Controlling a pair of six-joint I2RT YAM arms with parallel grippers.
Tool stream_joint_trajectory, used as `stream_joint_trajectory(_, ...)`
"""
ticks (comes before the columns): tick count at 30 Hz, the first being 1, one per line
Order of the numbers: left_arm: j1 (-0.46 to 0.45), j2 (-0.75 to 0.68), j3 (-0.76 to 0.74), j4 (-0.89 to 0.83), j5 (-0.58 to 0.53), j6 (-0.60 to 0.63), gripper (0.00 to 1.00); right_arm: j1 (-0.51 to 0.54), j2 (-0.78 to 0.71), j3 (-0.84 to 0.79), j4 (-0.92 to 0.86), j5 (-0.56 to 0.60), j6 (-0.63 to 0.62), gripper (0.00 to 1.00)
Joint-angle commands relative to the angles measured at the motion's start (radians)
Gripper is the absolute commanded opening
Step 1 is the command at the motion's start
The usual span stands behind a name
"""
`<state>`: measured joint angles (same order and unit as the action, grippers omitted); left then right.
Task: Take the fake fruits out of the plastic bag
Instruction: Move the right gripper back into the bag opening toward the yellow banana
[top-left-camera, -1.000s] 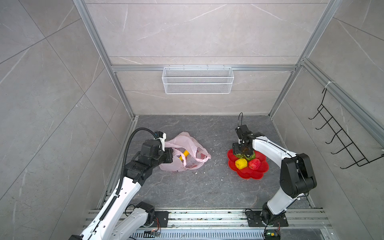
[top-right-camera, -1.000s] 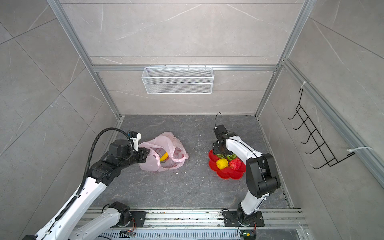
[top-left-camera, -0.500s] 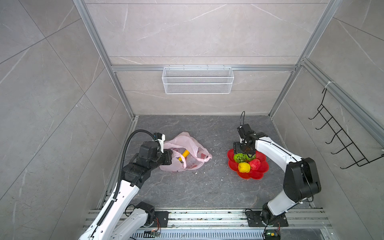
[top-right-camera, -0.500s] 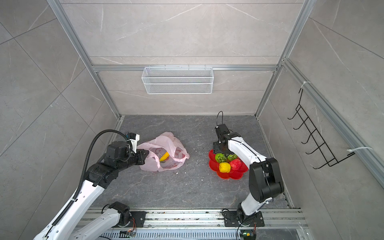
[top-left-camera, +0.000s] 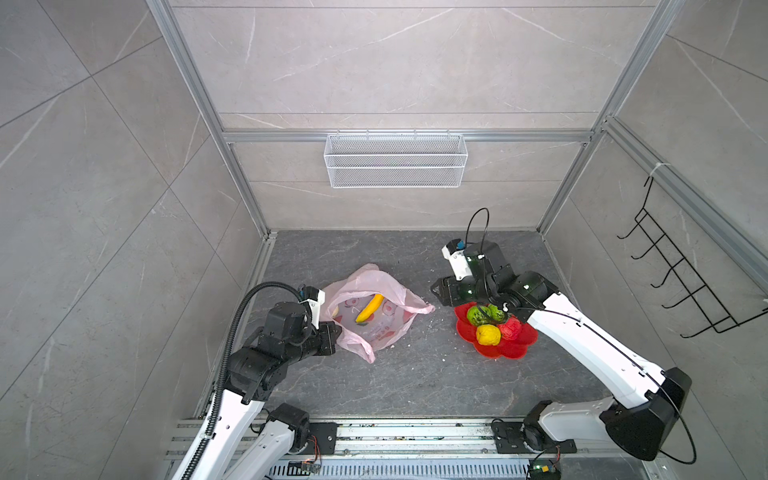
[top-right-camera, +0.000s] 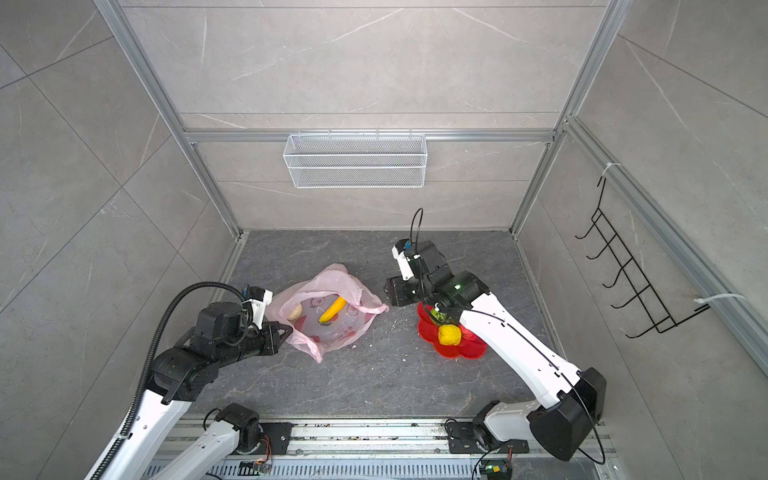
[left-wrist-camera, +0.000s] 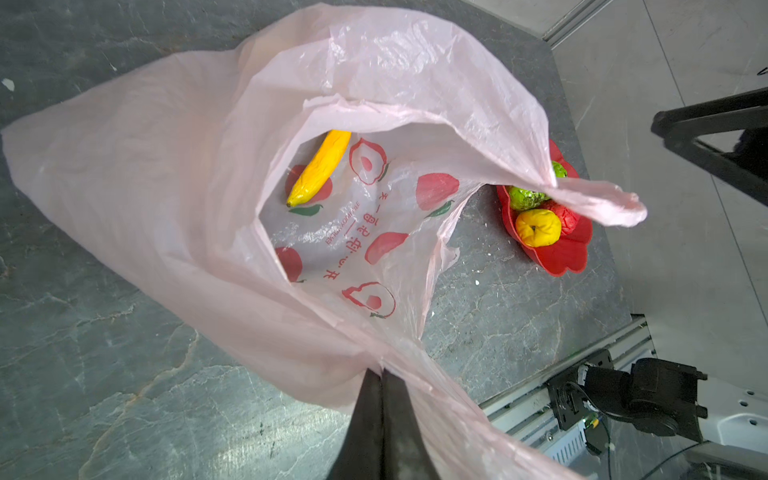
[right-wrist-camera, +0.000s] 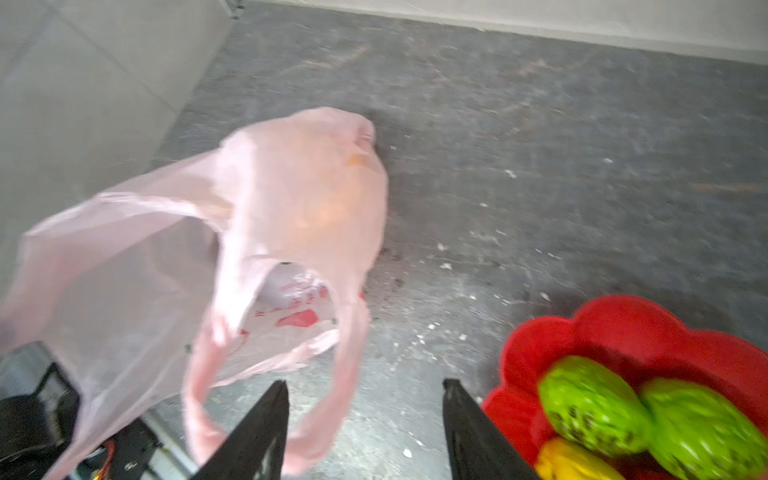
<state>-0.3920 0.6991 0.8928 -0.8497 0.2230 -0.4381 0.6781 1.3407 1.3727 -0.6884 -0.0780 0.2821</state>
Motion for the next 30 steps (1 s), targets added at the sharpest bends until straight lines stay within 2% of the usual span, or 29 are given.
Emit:
stream_joint_trajectory(1,0.005,0.002,-0.019,-0.028,0.047,-0.010,0.00,0.074,0.011,0.028,0.074,-0.056,0.035,0.59)
stream_joint_trajectory(7,0.005,-0.022,-0.072,0.026,0.042,-0.007,0.00,0.212,0.128,0.018,0.201,-0.063,0.062,0.55)
stream_joint_trajectory(13,0.005,-0.019,-0.058,-0.005,0.038,-0.013,0.00,0.313,0.269,0.031,0.276,-0.075,0.067,0.53)
stream_joint_trajectory(18,0.005,0.015,-0.032,-0.049,0.028,-0.028,0.00,0.324,0.397,0.042,0.342,-0.094,0.090,0.50)
stream_joint_trajectory(22,0.005,0.033,0.001,-0.095,0.008,-0.037,0.00,0.324,0.485,0.075,0.360,-0.045,0.109,0.47)
stream_joint_trajectory(30,0.005,0.029,0.063,-0.157,-0.040,-0.037,0.00,0.324,0.679,0.222,0.368,-0.023,0.164,0.46)
